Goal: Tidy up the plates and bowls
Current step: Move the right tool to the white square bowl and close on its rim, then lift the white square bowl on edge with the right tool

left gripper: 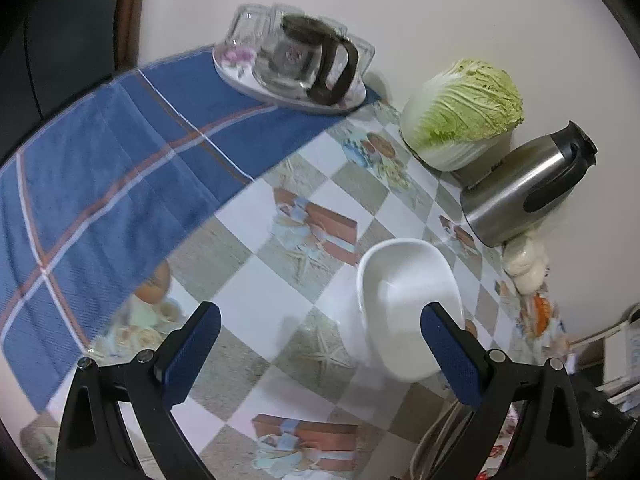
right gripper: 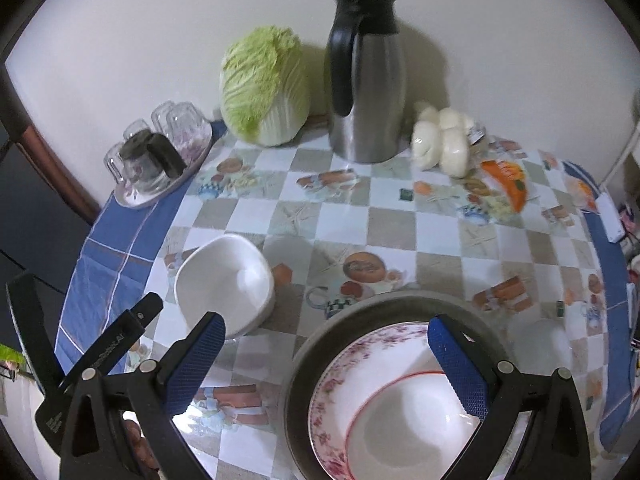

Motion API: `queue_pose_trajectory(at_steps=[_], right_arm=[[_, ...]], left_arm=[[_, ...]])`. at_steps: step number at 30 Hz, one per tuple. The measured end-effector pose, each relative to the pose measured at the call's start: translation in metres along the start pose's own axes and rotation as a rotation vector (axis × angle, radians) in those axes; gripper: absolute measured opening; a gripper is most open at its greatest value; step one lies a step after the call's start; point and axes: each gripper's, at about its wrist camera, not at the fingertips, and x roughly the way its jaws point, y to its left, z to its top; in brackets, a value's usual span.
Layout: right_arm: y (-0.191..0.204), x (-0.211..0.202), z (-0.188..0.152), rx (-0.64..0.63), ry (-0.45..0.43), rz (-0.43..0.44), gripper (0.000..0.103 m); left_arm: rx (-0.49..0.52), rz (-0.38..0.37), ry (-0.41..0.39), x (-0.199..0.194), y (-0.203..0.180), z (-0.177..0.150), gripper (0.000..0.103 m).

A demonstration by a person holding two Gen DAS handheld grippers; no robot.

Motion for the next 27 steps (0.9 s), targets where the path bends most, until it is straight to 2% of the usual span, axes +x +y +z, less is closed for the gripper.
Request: queue_pose_trajectory(at_steps=[3,5,9,12,14,15,20,22,24,27], right_arm=[[0.008,0.015,0.003,-0.009,0.014,0.004,0.096],[0.014,0.026,0.006,-0.020,0.033,0.020,0.083],[0.023,0.047,0.009,-0.030,0.065,0.033,0.071],[0.028,0.060,0.011,-0.033,0.075,0.028,0.060],[0.031,0.069,0.011,-0.038,0.088,0.039,0.045],[0.033,0.073,0.011,-0.041,0.094,0.044,0.043],[0.040,0.091,0.012,-0.053,0.107,0.040,0.033],[0.042,0.097,0.012,-0.059,0.112,0.036,0.028],[0.044,0.105,0.012,-0.065,0.120,0.025,0.024],[0.046,0.114,0.012,-0.065,0.128,0.020,0.021]], left_arm=[[0.003,-0.020,0.009,0.006,-0.002,-0.001,0.100],[0.012,-0.031,0.014,0.010,-0.005,-0.001,0.099],[0.034,-0.030,0.022,0.018,-0.011,-0.001,0.092],[0.042,-0.042,0.026,0.024,-0.013,-0.002,0.092],[0.051,-0.045,0.033,0.027,-0.014,-0.002,0.087],[0.059,-0.041,0.040,0.030,-0.015,-0.002,0.081],[0.065,-0.034,0.064,0.043,-0.015,-0.003,0.066],[0.067,-0.032,0.073,0.048,-0.015,-0.004,0.056],[0.075,-0.031,0.074,0.052,-0.016,-0.004,0.052],[0.070,-0.012,0.080,0.059,-0.015,-0.005,0.051]])
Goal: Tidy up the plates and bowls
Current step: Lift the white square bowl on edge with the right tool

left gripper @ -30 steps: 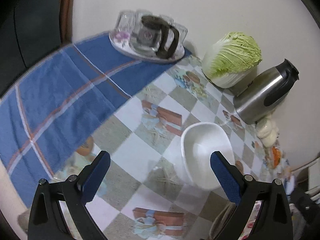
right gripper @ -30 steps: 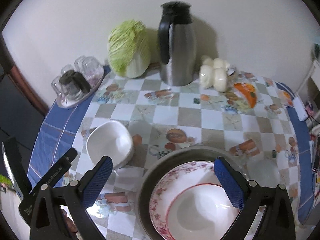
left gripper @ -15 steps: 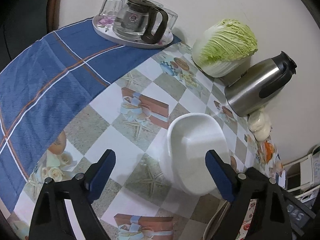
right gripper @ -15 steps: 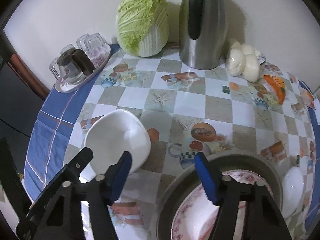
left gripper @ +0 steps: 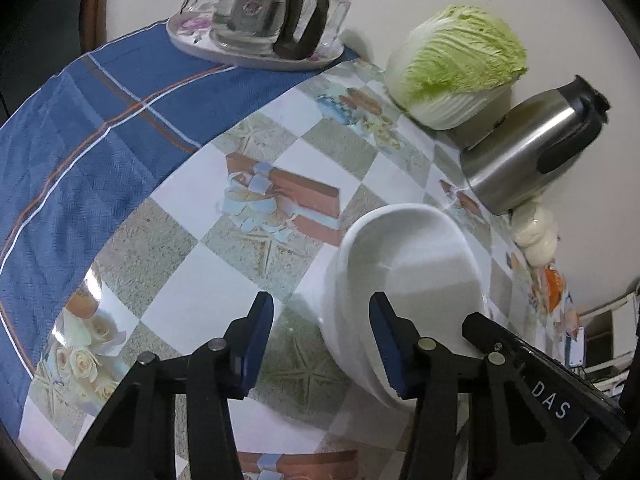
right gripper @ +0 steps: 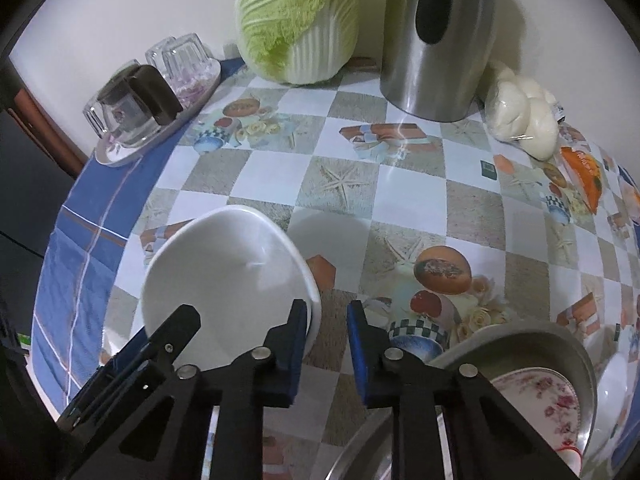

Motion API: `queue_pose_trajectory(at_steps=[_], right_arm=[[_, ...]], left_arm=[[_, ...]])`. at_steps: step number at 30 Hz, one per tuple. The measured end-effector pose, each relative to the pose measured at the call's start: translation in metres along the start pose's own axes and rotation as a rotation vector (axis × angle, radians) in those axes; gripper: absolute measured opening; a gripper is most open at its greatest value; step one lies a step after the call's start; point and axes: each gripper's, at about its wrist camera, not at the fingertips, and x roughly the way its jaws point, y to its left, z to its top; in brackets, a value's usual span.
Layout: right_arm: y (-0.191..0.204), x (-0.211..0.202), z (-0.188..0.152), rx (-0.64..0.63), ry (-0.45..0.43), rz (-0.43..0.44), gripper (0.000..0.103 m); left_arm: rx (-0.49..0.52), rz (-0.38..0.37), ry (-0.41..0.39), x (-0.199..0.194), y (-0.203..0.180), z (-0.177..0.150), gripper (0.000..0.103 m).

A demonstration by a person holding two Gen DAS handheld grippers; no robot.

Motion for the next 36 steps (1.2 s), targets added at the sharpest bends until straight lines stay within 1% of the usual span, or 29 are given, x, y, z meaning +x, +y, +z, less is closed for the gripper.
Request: queue_pose_trajectory(at_steps=[2,5,7,8,10,11,12,15,20,22,27,30,36], right_arm=[[0.002,0.005,0.001,-0.001,0.006,-0.002,0.019],[0.006,0.014,-0.001,0.005,0.022,-0.002,0.019],[0.008,0.020,-0.004,0.012,0.033,0.000,0.017],[0.008,0.021,-0.004,0.022,0.036,0.008,0.017],[0.008,0.024,-0.007,0.037,0.050,0.027,0.017],[0.008,0.025,-0.008,0.042,0.051,0.030,0.017],[0.008,0.025,-0.009,0.046,0.051,0.032,0.017],[0.007,0.025,-0.012,0.064,0.060,0.046,0.016],[0.009,0.027,-0.021,0.077,0.081,0.069,0.016],[0.012,0.027,-0.025,0.080,0.084,0.077,0.016],[0.016,0.025,-0.033,0.079,0.092,0.090,0.016],[0.019,0.022,-0.038,0.067,0.103,0.116,0.012],[0.018,0.017,-0.050,0.085,0.108,0.132,0.012]], left_arm=[[-0.019,-0.012,0.018,0.006,0.003,-0.001,0.049],[-0.028,-0.017,0.030,0.013,0.004,-0.004,0.048],[-0.017,-0.013,0.022,0.014,0.002,-0.004,0.041],[-0.024,-0.026,0.020,0.014,0.003,-0.005,0.039],[-0.033,-0.045,0.008,0.013,0.004,-0.007,0.029],[-0.032,-0.047,0.004,0.012,0.004,-0.007,0.026],[-0.029,-0.047,0.001,0.011,0.003,-0.007,0.020],[-0.030,-0.037,-0.003,0.010,0.004,-0.007,0.019],[-0.061,-0.026,0.024,0.012,0.013,-0.010,0.019],[-0.067,-0.029,0.026,0.012,0.017,-0.011,0.016],[-0.083,-0.035,0.035,0.008,0.024,-0.014,0.016],[-0.104,-0.032,0.045,0.004,0.028,-0.020,0.015],[-0.113,-0.026,0.078,-0.003,0.030,-0.030,0.015]])
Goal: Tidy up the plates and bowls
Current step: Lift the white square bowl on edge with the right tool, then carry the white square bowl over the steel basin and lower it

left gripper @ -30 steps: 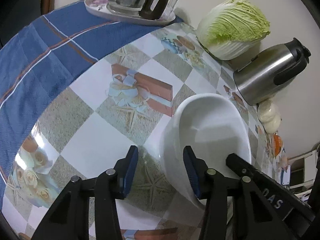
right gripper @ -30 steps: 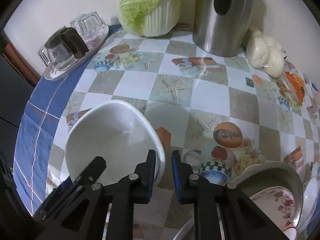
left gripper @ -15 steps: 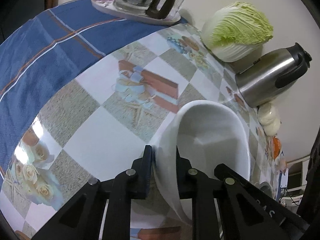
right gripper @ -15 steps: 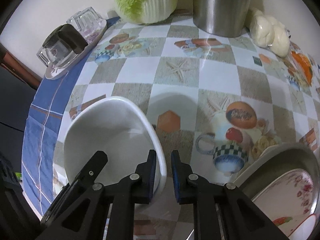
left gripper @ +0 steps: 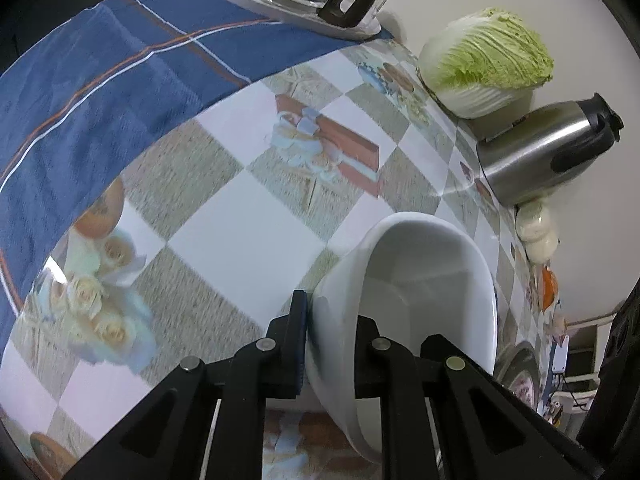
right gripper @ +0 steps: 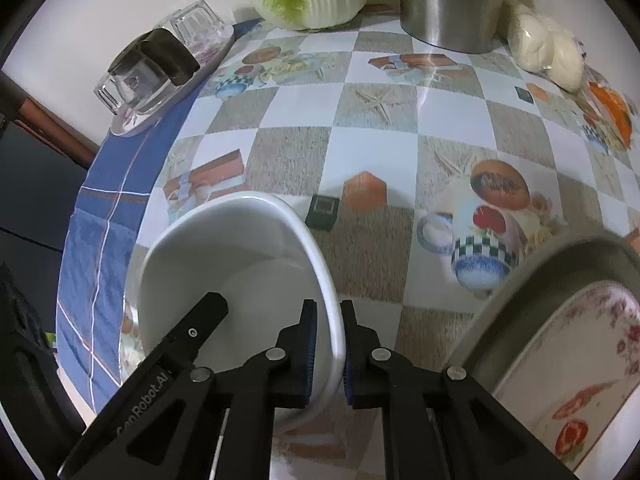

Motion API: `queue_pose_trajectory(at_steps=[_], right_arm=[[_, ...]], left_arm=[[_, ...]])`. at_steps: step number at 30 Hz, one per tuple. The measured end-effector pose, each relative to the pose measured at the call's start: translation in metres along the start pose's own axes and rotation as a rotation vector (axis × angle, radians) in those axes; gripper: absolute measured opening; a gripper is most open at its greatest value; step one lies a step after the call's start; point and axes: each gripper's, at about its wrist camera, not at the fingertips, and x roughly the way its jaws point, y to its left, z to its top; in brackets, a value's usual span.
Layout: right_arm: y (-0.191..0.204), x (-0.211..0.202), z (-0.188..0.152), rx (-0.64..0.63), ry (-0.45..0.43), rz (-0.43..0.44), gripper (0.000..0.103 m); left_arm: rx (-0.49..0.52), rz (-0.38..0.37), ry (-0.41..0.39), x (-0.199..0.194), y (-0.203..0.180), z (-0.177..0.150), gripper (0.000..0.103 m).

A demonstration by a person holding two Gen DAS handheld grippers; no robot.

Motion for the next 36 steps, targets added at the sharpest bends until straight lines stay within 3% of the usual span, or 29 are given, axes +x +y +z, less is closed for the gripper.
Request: queue_pose_trajectory(at_steps=[7,18,27,36], right_arm=[[0.001,-0.009,-0.019,-0.023,0.005,0.024,0.012],[0.013,-0.057,-0.041,-0.061,-0.062,0.106,0.012],[0.002,-0.102,-0.058,-0.045,-0.148,0.178,0.013],[-0.038,-0.142,-0.073,0.026,-0.252,0.239,0.013]], left_arm=[[-0.009,0.006,0.017,-0.013,0.007,-0.009,0.015],[0.049,-0.012,-0.055,-0.067,0.005,-0.013,0.015],[0.140,-0.031,-0.137,-0.110,-0.023,-0.029,0.015],[0.254,-0.071,-0.186,-0.136,-0.065,-0.048,0.016]])
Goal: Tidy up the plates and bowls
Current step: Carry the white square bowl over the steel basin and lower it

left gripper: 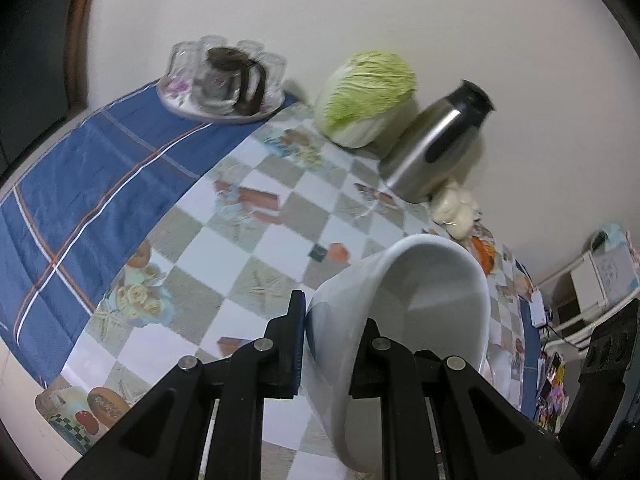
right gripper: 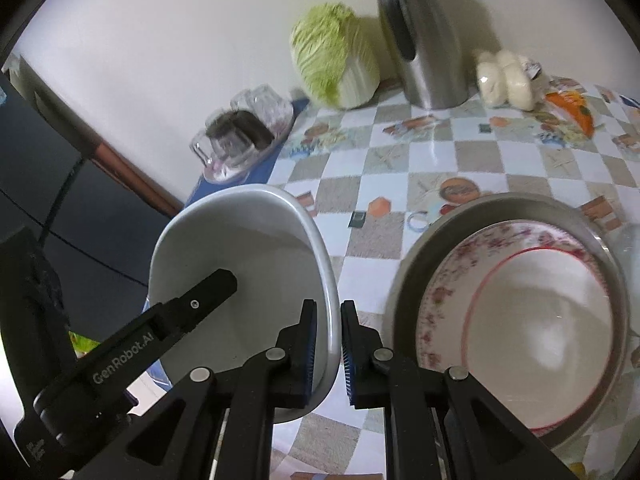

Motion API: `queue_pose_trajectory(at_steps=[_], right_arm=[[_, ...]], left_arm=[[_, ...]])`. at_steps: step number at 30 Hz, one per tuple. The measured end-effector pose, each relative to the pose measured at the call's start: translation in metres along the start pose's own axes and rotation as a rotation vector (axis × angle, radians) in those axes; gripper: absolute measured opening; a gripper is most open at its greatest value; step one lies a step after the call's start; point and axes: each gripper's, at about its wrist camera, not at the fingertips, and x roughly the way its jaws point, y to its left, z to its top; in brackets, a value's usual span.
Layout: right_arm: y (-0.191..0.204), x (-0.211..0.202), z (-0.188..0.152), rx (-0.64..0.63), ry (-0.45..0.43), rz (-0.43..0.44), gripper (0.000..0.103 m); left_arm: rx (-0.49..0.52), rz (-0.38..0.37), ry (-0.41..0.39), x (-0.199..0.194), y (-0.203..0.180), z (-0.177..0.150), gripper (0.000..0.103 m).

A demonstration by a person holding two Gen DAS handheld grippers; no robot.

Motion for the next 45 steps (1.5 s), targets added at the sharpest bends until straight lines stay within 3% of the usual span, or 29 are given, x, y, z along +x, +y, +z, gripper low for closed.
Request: queue_pose_trajectory(at_steps=[7,22,45], right_arm=[[-0.024,-0.023,0.000,0.020,-0.049,0.024,0.013],[-0.062,-0.049,-0.005,0.059,-0.059,0.049,0.013],[-0.124,-0.076,-0.001,0.123,-0.077,-0.018,0.014]], left_arm=[[0.061,-0.007,-0.005,-0.003,-0.031,-0.003,0.016],[0.158,0.029,-0.031,-0.005,-0.086,-0.015,0.016],[0.201,-0.018,0.022,0.023,-0.144,-0.045,0.016]])
